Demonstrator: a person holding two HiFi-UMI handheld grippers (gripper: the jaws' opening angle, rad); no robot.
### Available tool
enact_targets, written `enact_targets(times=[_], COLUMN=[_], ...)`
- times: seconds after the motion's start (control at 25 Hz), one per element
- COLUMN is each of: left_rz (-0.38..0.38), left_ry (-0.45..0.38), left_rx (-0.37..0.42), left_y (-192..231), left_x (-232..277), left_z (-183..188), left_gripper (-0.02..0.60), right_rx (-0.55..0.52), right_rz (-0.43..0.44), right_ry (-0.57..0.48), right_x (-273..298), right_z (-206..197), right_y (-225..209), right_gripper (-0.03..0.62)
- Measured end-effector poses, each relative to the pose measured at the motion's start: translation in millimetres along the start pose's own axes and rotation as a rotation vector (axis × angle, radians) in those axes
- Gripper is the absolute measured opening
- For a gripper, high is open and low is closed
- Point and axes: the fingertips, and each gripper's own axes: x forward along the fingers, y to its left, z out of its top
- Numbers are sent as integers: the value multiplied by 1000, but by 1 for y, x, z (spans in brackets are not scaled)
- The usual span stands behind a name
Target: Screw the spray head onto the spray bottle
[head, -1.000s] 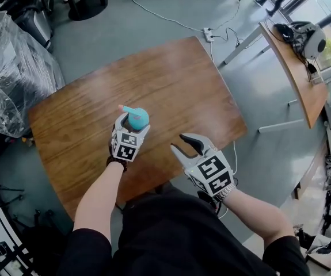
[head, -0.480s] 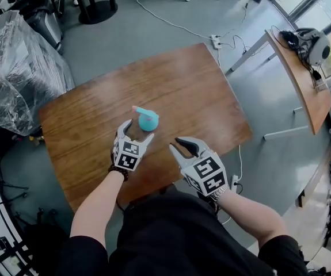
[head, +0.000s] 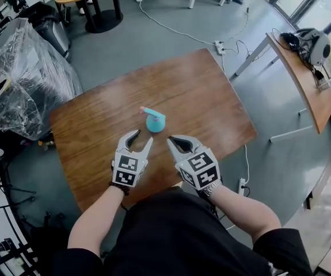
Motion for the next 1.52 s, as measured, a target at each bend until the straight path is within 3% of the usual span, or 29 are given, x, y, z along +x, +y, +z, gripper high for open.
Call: enact_targets(times=[0.32,0.6,1.52], left_rz=[-63,-94,-90], left_ry=[-66,-78,-83], left_rx=[-25,-60,-47], left_y=[-19,-31,-42], left_x=[-28,-35,-28], left_z=[32,45,57], left_gripper=[11,11,11], right_rx=[19,-15,-34], right_rz=[-2,9,16], right_ry=[-24,-73,-91], right_x=[0,-3,-6], right_z=[0,12,19], right_y=[7,14,8], right_gripper=[-6,-8,-8])
